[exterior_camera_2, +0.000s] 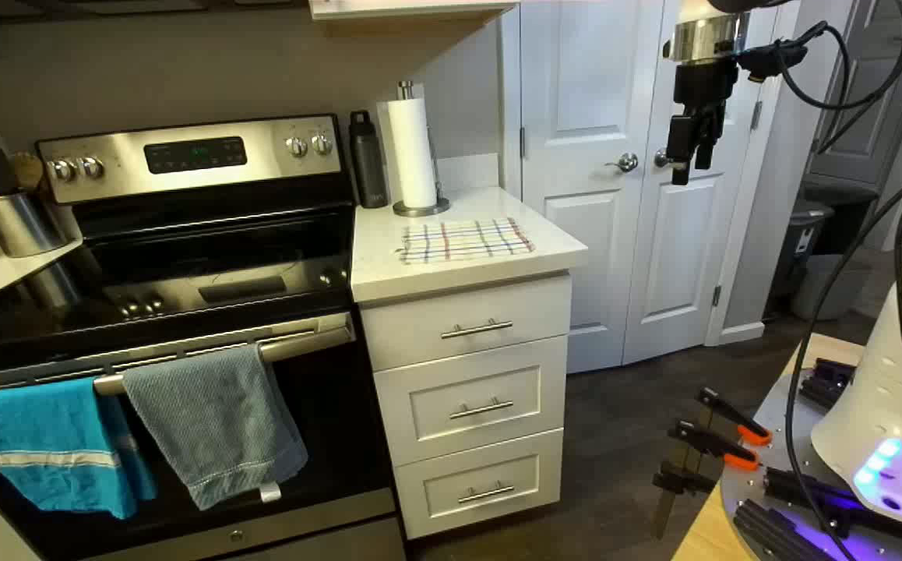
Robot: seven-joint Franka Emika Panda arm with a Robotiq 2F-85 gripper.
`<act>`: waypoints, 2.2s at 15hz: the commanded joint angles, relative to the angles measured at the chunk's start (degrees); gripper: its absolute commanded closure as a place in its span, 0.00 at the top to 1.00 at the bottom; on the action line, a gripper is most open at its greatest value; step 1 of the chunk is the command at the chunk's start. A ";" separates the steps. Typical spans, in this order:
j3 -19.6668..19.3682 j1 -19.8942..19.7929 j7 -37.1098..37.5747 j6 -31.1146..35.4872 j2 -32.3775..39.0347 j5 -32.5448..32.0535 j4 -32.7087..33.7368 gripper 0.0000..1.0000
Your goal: Open the topmost drawer.
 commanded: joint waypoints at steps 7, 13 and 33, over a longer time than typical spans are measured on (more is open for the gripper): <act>-0.11 -0.43 0.14 -0.13 -1.60 -1.33 0.64 1.00; 1.40 1.58 1.73 2.69 -0.83 0.07 -0.70 1.00; 28.59 14.10 18.14 32.78 32.37 -19.98 5.13 1.00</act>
